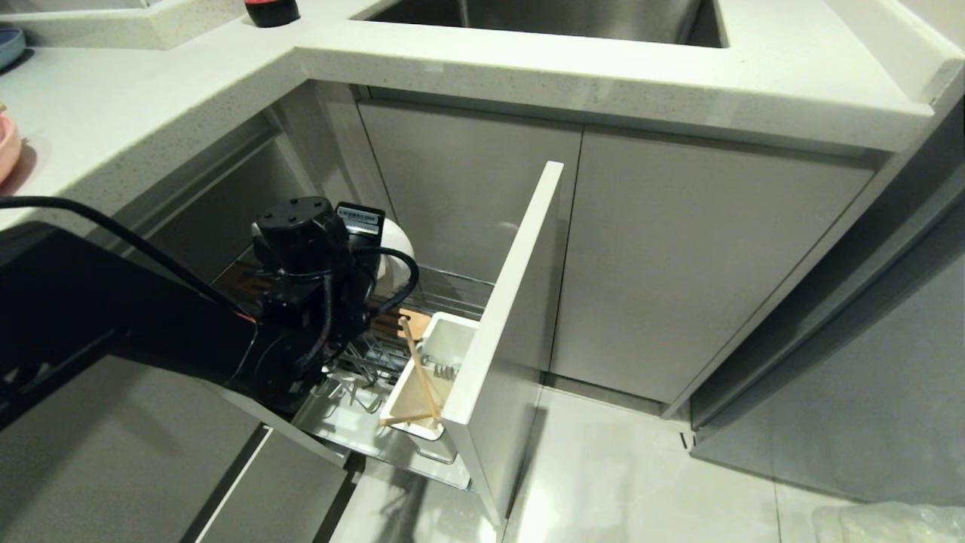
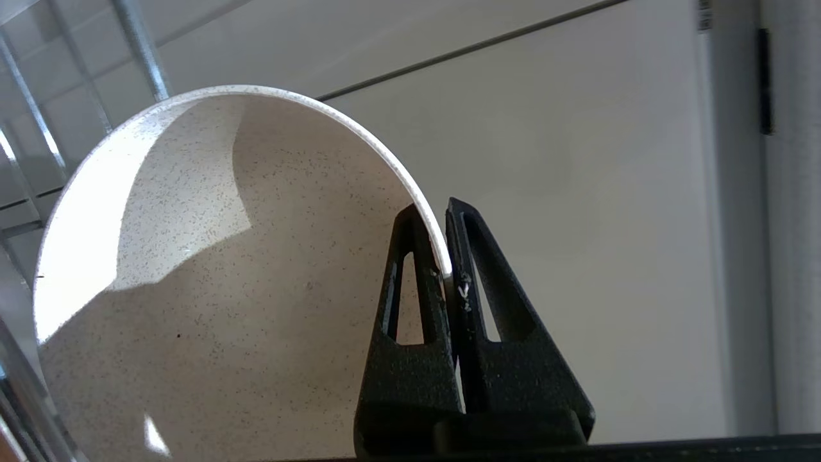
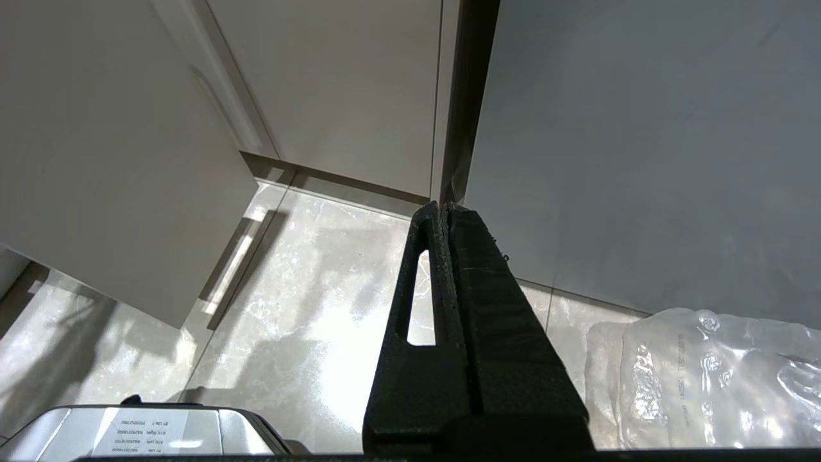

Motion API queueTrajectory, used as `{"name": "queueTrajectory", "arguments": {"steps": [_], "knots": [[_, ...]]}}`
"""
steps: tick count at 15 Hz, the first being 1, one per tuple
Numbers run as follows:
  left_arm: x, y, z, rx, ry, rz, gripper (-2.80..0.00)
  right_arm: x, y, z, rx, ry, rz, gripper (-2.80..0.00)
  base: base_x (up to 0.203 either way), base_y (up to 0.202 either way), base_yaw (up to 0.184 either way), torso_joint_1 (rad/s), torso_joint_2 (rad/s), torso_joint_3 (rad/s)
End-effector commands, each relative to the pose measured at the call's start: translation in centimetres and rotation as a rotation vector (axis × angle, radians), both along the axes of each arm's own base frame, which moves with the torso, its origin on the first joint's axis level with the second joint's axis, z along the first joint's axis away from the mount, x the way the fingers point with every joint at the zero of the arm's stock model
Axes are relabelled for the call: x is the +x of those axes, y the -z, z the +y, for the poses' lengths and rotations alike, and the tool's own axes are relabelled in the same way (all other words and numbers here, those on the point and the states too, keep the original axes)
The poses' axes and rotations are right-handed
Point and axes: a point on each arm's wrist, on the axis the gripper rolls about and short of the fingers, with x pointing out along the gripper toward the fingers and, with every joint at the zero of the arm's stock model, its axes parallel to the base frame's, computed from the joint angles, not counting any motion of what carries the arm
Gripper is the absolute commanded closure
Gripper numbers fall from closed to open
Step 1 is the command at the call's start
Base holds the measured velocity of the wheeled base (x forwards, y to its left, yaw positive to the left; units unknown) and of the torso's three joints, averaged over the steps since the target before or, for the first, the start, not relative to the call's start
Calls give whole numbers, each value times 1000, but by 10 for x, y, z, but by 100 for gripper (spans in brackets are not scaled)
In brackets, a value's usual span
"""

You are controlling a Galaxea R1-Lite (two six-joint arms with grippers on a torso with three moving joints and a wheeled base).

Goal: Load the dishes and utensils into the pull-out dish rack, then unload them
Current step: Pick up the bowl and place it in the cupboard

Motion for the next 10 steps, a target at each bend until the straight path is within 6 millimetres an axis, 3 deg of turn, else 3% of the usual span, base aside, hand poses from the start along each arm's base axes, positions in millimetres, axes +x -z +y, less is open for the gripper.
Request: {"name": "queueTrajectory", "arguments": {"steps": [1, 10], "knots": [[1, 1, 0, -9, -4, -2, 0, 0, 0, 0, 0, -1, -1, 0, 0, 0, 0, 0, 0, 0], [8, 16, 0, -40, -5, 31, 0, 0, 0, 0, 0, -1, -1, 0, 0, 0, 0, 0, 0, 0]]}}
